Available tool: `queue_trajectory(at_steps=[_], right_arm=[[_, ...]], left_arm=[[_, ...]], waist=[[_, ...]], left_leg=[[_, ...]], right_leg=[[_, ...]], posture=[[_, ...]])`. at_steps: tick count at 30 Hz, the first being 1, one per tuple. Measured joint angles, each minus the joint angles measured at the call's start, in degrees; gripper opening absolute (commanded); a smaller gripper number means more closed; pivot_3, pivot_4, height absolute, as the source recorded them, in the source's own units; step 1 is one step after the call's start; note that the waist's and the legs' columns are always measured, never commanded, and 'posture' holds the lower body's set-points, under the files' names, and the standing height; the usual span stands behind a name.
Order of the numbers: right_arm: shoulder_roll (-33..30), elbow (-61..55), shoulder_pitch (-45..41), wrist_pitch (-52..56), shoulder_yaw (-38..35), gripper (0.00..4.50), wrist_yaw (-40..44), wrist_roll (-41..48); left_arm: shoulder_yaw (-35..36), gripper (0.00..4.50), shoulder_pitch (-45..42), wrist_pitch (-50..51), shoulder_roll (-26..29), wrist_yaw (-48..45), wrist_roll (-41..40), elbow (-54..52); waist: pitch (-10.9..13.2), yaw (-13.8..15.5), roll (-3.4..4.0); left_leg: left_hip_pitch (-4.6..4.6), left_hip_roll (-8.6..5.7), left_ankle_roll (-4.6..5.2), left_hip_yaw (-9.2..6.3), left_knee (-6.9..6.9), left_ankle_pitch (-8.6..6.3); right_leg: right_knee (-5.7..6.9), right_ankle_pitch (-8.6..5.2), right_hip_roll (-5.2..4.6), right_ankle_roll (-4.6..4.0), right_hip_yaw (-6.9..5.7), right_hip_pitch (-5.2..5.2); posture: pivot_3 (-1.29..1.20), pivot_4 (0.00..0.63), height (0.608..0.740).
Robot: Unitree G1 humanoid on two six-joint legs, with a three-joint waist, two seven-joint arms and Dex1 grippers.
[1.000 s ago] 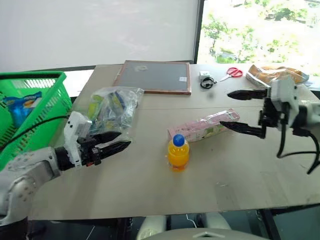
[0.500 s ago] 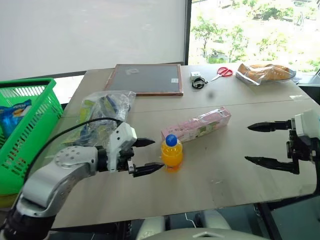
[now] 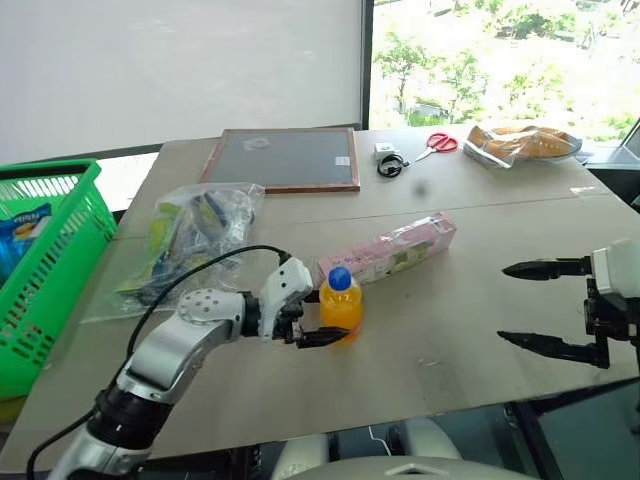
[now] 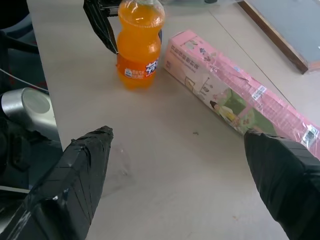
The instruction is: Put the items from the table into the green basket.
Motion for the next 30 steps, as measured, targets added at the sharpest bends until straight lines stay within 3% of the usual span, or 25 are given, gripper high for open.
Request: queue_trajectory(at_steps=[6, 9, 15, 16, 20, 25, 30], right_arm=[[0.0, -0.9, 0.4, -0.2, 0.2, 4.5, -0.3, -0.5], [0.3, -0.6, -2.7, -0.4, 3.7, 4.5, -1.5, -0.9], [7.5, 0.6, -21.2, 0.2, 15.0, 4.5, -7.8, 1.9], [11.5, 2.1, -28.8, 1.4, 19.8, 4.5, -9.7, 2.3], [18.8, 8.9, -44.6, 6.1, 30.4, 4.5, -13.5, 1.0], [28.4, 21.1, -62.0, 11.1, 38.7, 4.5, -18.9, -3.8], [35.6, 28.3, -73.0, 15.0, 42.6, 4.5, -20.4, -6.1]], left_arm=[[0.2, 2.98, 0.6, -2.2, -1.1, -0.1, 1.1, 1.1], [3.5, 2.98, 3.1, -2.0, -2.3, 1.5, -0.2, 0.8], [20.1, 2.98, 1.2, 4.6, -5.6, 13.4, -8.7, -1.8], [24.5, 2.98, -1.9, 5.5, -6.9, 19.6, -8.4, -1.0], [32.6, 2.98, -9.9, 5.7, -6.5, 31.0, -6.1, 2.3], [38.3, 2.98, -20.3, 6.9, 0.7, 38.9, -2.8, 12.5], [38.7, 2.98, -27.2, 0.8, 15.4, 39.8, 6.0, 35.5]], waist=[[0.1, -0.5, -0.02], [0.1, -0.8, -0.1], [0.4, -0.7, -0.47], [0.5, -0.7, -0.49], [0.5, -0.1, -0.56], [0.4, 1.4, -0.9], [0.3, 2.4, -1.0]], left_leg=[[0.42, 0.02, 0.03, 0.07, -0.01, -0.02], [0.44, 0.04, 0.04, 0.12, -0.01, -0.02], [0.4, 0.35, 0.02, 0.1, -0.04, -0.03], [0.4, 0.39, 0.02, 0.12, -0.03, -0.03], [0.29, 0.41, 0.01, 0.05, -0.06, -0.03], [-0.64, 0.4, -0.26, -0.06, 0.01, 0.11], [-1.71, 0.36, -0.65, -0.13, -0.08, 0.24]], right_leg=[[-0.09, -0.14, -0.13, -0.15, 0.05, 0.39], [-0.07, -0.13, -0.15, -0.14, 0.07, 0.38], [-0.06, -0.01, 0.11, 0.06, 0.02, 0.31], [-0.03, 0.0, 0.15, 0.05, 0.03, 0.27], [0.01, 0.15, 0.19, -0.21, 0.0, 0.19], [0.2, 0.34, 0.12, -0.47, -0.2, -0.75], [0.2, 0.37, 0.05, -0.52, -0.32, -1.89]], posture=[[-0.11, 0.022, 0.74], [-0.09, 0.019, 0.74], [-0.01, 0.01, 0.74], [0.01, 0.008, 0.74], [0.07, 0.0, 0.74], [0.13, 0.0, 0.74], [0.13, 0.0, 0.74]])
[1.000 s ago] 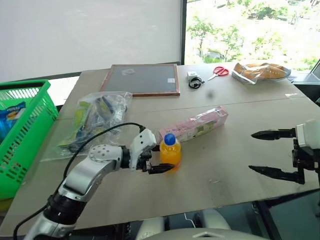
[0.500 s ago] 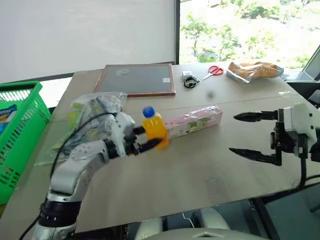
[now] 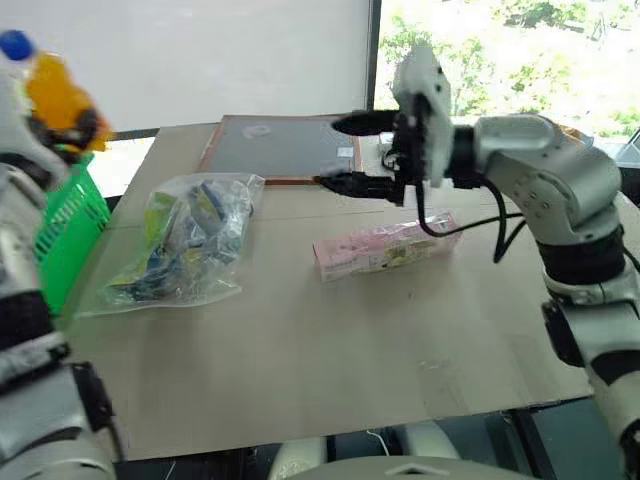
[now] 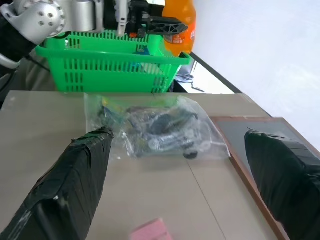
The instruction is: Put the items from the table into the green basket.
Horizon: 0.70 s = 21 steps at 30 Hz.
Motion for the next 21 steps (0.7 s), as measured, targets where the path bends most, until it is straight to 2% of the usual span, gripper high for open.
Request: queue_trajectory(at_steps=[5, 11, 14, 21], right_arm=[[6.2, 4.1, -5.2, 1.1, 0.5, 4.5, -1.1, -1.2], [9.1, 5.8, -7.1, 1.3, 1.8, 4.5, -2.3, -3.8], [9.5, 6.1, -7.1, 1.3, 2.4, 4.5, -2.2, -4.8], [7.9, 4.7, -5.2, 2.5, 1.5, 4.5, -2.5, -5.0]], left_arm=[[-1.8, 2.98, -4.2, -11.4, 7.4, -1.9, 6.5, 22.3], [-5.3, 2.98, -9.6, -21.2, 11.4, -4.2, 11.7, 45.2], [-6.8, 4.36, -10.7, -23.4, 11.5, -6.9, 12.9, 50.6], [-7.3, 4.44, -15.8, -28.2, 11.4, -9.3, 12.6, 50.1]], waist=[[-0.1, 1.1, -0.17], [-0.5, 1.7, -0.8], [-0.7, 1.8, -1.11], [-1.0, 1.2, -1.45]], left_leg=[[-0.25, -0.32, -0.08, -0.3, -0.04, -0.06], [-0.58, -0.48, -0.17, -0.69, 0.07, 0.0], [-0.75, -0.52, -0.28, -0.99, 0.14, 0.07], [-0.86, -0.56, -0.34, -1.09, 0.13, 0.11]], right_leg=[[-0.01, 0.0, -0.33, 0.0, -0.33, -0.14], [0.04, 0.0, -0.54, 0.01, -0.77, -0.26], [0.05, 0.03, -0.6, -0.02, -1.05, -0.27], [0.4, 0.03, -0.65, -0.04, -1.1, -0.52]], posture=[[0.14, 0.0, 0.74], [0.13, 0.0, 0.74], [0.12, 0.0, 0.74], [0.1, 0.0, 0.74]])
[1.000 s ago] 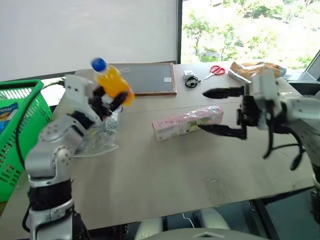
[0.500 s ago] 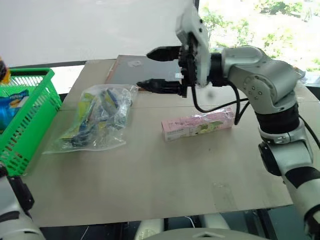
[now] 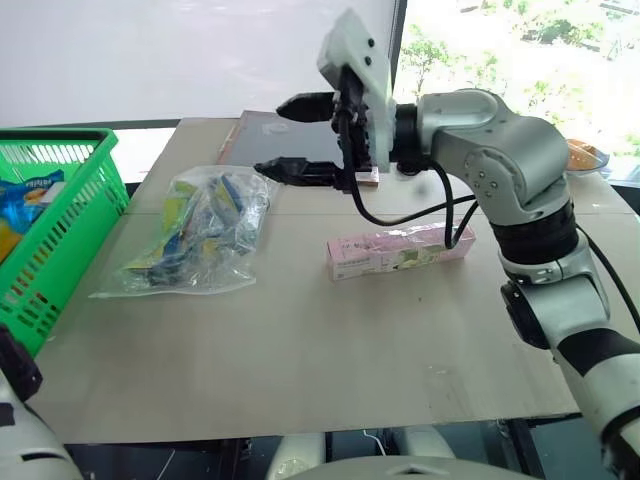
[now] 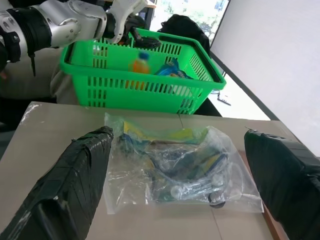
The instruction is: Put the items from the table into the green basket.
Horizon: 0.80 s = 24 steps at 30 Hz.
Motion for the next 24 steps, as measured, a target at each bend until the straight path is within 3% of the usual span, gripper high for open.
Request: queue_trajectory(at_steps=[4, 7, 9, 12, 15, 18, 20, 24], right_arm=[[-3.6, -2.7, 3.9, 0.9, -1.9, 4.5, -0.2, 0.2], [-10.5, -9.7, 11.7, 1.8, -4.2, 4.5, 0.5, 1.1], [-16.1, -14.0, 18.2, 3.0, -6.6, 4.5, 0.9, 1.6], [-22.7, -19.2, 27.6, 5.5, -10.9, 4.5, 1.3, 2.9], [-27.6, -26.2, 35.1, 8.8, -17.0, 4.5, 1.1, 6.2], [-29.6, -29.5, 38.2, 10.1, -20.2, 4.5, 0.9, 8.1], [-33.1, -34.1, 45.6, 11.3, -24.3, 4.5, 1.3, 9.9], [-35.6, -40.1, 54.2, 13.2, -32.1, 4.5, 1.4, 15.0]], left_arm=[[0.4, 4.44, -1.2, 3.1, -4.2, -7.6, -4.5, -9.0], [-3.7, 4.44, 10.1, 20.0, -11.6, -21.5, -16.6, -39.4], [-7.9, 4.44, 16.4, 27.1, -15.7, -24.9, -21.9, -53.7], [-14.9, 4.44, 21.1, 34.5, -20.7, -26.8, -25.4, -64.3], [-23.2, 4.44, 20.7, 38.4, -22.7, -28.1, -24.1, -68.0], [-28.0, 4.44, 17.6, 39.0, -23.9, -29.9, -21.8, -67.6], [-35.6, 4.44, 10.2, 37.1, -28.3, -32.2, -16.1, -62.0], [-42.2, 4.44, 2.4, 33.9, -34.0, -34.6, -9.1, -51.9]], waist=[[-0.1, 0.3, 0.03], [-0.3, 0.1, 0.35], [-0.4, 0.0, 0.63], [-0.2, -1.3, 0.85], [-0.1, -3.5, 1.44], [0.2, -4.3, 1.84], [0.4, -3.7, 2.19], [0.4, -5.6, 2.47]], left_leg=[[-0.02, -0.15, 0.01, -0.02, 0.04, 0.02], [-0.03, -0.24, 0.11, 0.1, 0.18, -0.02], [0.0, -0.25, 0.39, 0.14, 0.46, -0.18], [-0.06, -0.19, 0.46, 0.27, 0.67, -0.22], [0.31, 0.12, 0.71, 0.6, 0.76, -0.35], [1.29, 0.22, 0.76, 0.59, 0.66, -0.38], [1.9, 0.24, 0.76, 0.52, 0.65, -0.39], [1.91, 0.37, 1.08, 0.76, 0.8, -0.59]], right_leg=[[0.2, 0.0, -0.18, 0.0, -0.02, -0.06], [0.32, 0.0, -0.36, 0.01, 0.04, 0.0], [0.29, 0.0, -0.39, 0.02, 0.05, 0.12], [0.32, -0.02, -0.31, 0.05, 0.08, 0.09], [0.44, -0.02, 0.24, 0.03, 0.55, 0.24], [0.3, -0.1, 0.42, -0.02, 0.55, 1.21], [-0.26, -0.33, 0.79, 0.29, 0.11, 2.18], [-0.47, -0.34, 1.02, 0.4, 0.72, 2.28]], posture=[[0.1, 0.0, 0.74], [0.07, 0.0, 0.74], [0.02, 0.0, 0.74], [-0.03, 0.006, 0.74], [-0.05, 0.01, 0.74], [-0.14, 0.012, 0.74], [-0.18, 0.014, 0.74], [-0.23, 0.018, 0.74]])
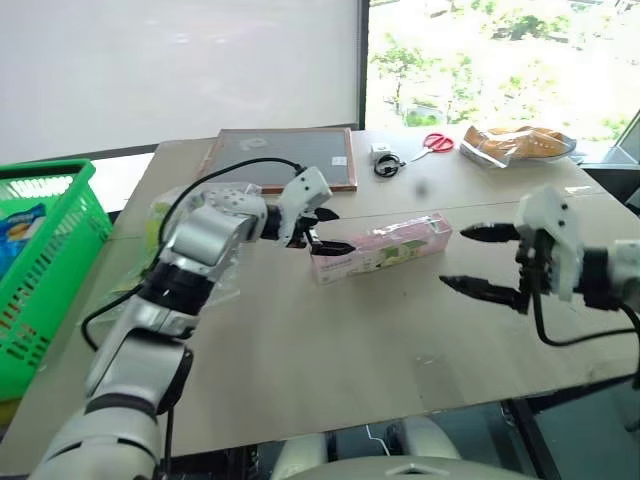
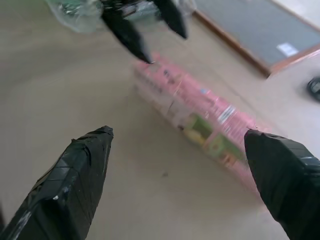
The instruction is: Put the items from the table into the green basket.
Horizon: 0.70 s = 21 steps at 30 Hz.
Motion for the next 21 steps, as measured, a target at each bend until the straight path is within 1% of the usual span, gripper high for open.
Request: queue_trajectory(at_steps=[1, 3, 4, 5, 6, 10, 14, 21], right_arm=[[-0.5, -1.1, 1.4, 0.6, -2.7, 4.5, -0.2, 1.2], [-1.0, -2.3, 2.9, 0.8, -5.6, 4.5, -0.6, 2.5], [-1.2, -2.7, 3.6, 0.9, -6.5, 4.5, -0.8, 2.9], [-1.3, -3.6, 5.2, 1.5, -8.4, 4.5, -1.8, 4.2], [-1.3, -4.0, 5.9, 1.7, -9.1, 4.5, -2.4, 4.9], [-1.4, -5.2, 7.1, 1.9, -10.2, 4.5, -4.7, 7.2], [-1.8, -6.0, 7.7, 1.7, -10.3, 4.5, -6.6, 9.1], [-2.8, -6.0, 8.4, 0.3, -10.2, 4.5, -8.3, 9.6]], left_arm=[[-1.5, 4.44, -1.7, -0.5, -1.4, -0.4, 1.9, 2.1], [-3.1, 4.44, -3.4, -1.2, -2.9, -0.7, 3.9, 4.4], [-3.4, 4.44, -4.2, -1.2, -3.8, -0.8, 4.5, 5.5], [-5.2, 4.44, -6.5, -1.3, -6.2, -1.2, 6.9, 9.1], [-6.3, 4.44, -7.4, -1.4, -7.4, -1.5, 8.3, 11.2], [-9.9, 4.44, -9.0, -2.7, -10.9, -1.5, 13.7, 17.9], [-10.5, 4.44, -11.5, -6.0, -13.9, 2.3, 20.0, 25.5], [-10.2, 4.44, -12.0, -10.0, -15.7, 6.1, 25.0, 32.5]], waist=[[0.0, -0.6, -0.01], [0.0, -1.9, 0.0], [0.0, -2.0, 0.0], [0.0, -2.8, -0.01], [0.0, -3.2, -0.01], [0.0, -4.6, -0.02], [0.0, -5.2, -0.02], [0.0, -5.3, -0.05]], left_leg=[[0.0, 0.01, 0.09, 0.1, 0.01, -0.05], [0.02, 0.03, 0.28, 0.24, 0.03, -0.18], [0.02, 0.03, 0.31, 0.27, 0.03, -0.21], [-0.01, 0.04, 0.42, 0.37, 0.03, -0.28], [0.0, 0.04, 0.47, 0.42, 0.03, -0.32], [0.01, 0.06, 0.55, 0.56, 0.03, -0.37], [0.07, 0.07, 0.56, 0.68, 0.02, -0.38], [0.0, 0.19, 0.6, 0.94, 0.02, -0.41]], right_leg=[[-0.01, 0.02, 0.01, -0.01, 0.14, -0.02], [0.0, 0.02, 0.0, -0.01, 0.32, -0.03], [-0.01, 0.01, 0.0, 0.0, 0.36, -0.04], [-0.02, -0.05, -0.01, 0.1, 0.44, -0.08], [-0.01, -0.07, -0.03, 0.14, 0.47, -0.08], [-0.01, -0.18, -0.04, 0.33, 0.63, -0.13], [-0.01, -0.18, -0.06, 0.52, 0.74, -0.12], [-0.02, -0.16, -0.07, 0.56, 1.0, -0.28]], posture=[[-0.24, 0.019, 0.74], [-0.27, 0.023, 0.74], [-0.28, 0.023, 0.74], [-0.28, 0.023, 0.74], [-0.28, 0.023, 0.74], [-0.3, 0.026, 0.74], [-0.29, 0.027, 0.74], [-0.28, 0.032, 0.74]])
